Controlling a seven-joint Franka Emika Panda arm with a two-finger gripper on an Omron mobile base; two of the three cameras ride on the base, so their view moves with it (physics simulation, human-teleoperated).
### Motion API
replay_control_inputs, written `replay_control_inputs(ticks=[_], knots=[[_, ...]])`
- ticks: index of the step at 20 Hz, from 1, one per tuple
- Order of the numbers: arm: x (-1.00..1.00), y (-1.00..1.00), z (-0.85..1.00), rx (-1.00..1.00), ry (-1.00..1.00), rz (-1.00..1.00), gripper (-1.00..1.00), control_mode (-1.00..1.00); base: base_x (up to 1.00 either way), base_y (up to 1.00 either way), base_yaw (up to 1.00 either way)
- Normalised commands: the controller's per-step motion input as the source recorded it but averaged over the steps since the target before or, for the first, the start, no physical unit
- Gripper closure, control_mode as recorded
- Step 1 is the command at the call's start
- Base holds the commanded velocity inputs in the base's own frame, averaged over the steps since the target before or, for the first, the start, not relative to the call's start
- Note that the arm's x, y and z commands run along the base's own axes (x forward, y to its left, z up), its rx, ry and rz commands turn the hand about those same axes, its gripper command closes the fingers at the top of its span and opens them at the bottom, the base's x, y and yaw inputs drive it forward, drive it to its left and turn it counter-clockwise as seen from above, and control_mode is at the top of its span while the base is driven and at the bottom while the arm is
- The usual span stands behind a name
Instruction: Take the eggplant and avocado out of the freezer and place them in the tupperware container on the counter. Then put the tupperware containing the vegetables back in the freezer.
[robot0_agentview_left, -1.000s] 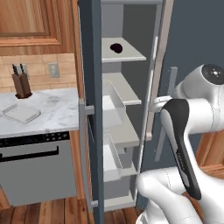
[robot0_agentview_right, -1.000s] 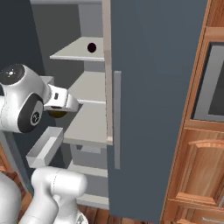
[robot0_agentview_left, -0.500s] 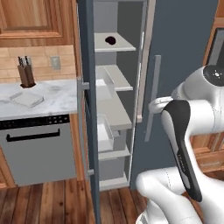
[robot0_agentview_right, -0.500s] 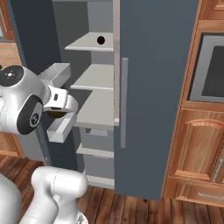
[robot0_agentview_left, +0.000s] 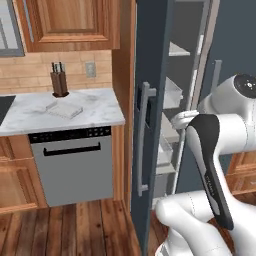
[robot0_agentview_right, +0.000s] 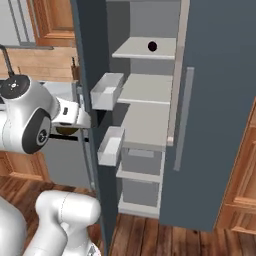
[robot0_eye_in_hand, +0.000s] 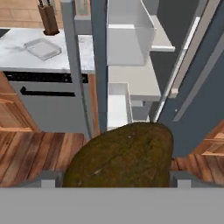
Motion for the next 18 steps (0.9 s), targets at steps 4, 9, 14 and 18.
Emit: replay_control_inputs(ticks=[4, 9, 14, 18], knots=[[0.00, 0.00, 0.00, 0.00, 0.00, 0.00, 1.00, 1.00, -0.18, 0.93, 0.00], [0.00, 0.00, 0.00, 0.00, 0.00, 0.00, 1.00, 1.00, -0.04, 0.91, -0.02], [0.00, 0.00, 0.00, 0.00, 0.00, 0.00, 1.00, 1.00, 0.09, 0.81, -0.02], [0.00, 0.00, 0.00, 0.00, 0.00, 0.00, 1.00, 1.00, 0.74, 0.58, -0.08]])
